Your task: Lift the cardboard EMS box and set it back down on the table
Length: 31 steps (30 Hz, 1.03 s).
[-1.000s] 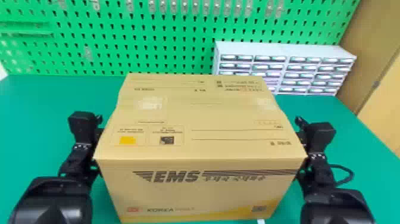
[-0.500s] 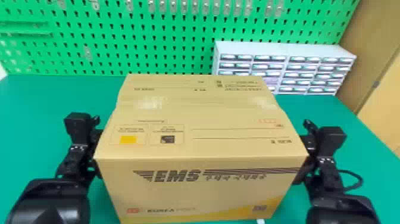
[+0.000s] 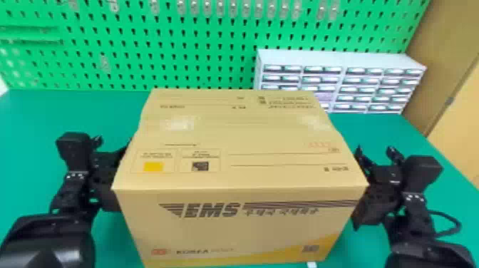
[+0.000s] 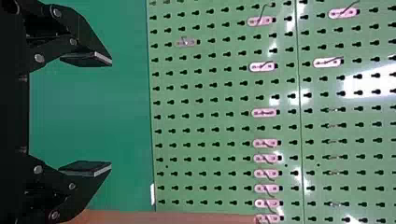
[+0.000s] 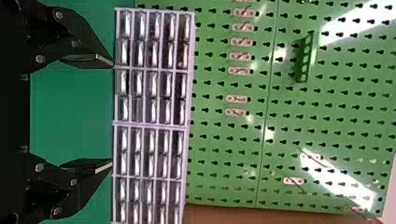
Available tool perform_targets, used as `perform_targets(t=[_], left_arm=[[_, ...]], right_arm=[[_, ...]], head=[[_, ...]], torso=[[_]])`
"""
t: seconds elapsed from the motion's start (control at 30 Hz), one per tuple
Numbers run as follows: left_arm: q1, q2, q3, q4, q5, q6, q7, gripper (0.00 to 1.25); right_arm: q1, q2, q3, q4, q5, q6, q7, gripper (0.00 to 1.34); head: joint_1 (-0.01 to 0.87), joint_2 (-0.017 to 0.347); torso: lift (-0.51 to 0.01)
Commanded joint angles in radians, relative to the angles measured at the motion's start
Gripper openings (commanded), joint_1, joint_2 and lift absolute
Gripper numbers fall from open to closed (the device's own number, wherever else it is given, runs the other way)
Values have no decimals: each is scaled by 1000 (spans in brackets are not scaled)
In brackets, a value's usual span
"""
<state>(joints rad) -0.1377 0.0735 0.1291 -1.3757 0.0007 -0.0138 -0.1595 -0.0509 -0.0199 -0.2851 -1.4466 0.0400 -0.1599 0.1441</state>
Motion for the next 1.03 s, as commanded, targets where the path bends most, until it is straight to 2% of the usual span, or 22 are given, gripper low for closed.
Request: perform_targets(t=[0.0, 0.17, 0.53, 1.0], left_arm=[[4, 0, 3, -2, -2, 0, 0, 785], [3, -1, 3, -2, -2, 0, 0, 785], [4, -1, 4, -2, -2, 0, 0, 785], [6, 0, -3, -2, -2, 0, 0, 785]], right_arm=[[2, 3, 1, -9, 0, 0, -1, 831], [-4, 12, 1, -9, 26, 0, -3, 831], [5, 0, 27, -15, 72, 0, -64, 831], [6, 0, 29, -15, 74, -1, -71, 831]], head=[[678, -14], [678, -14], [678, -14], [678, -14]], torso=[[-91], [-91], [-91], [-91]])
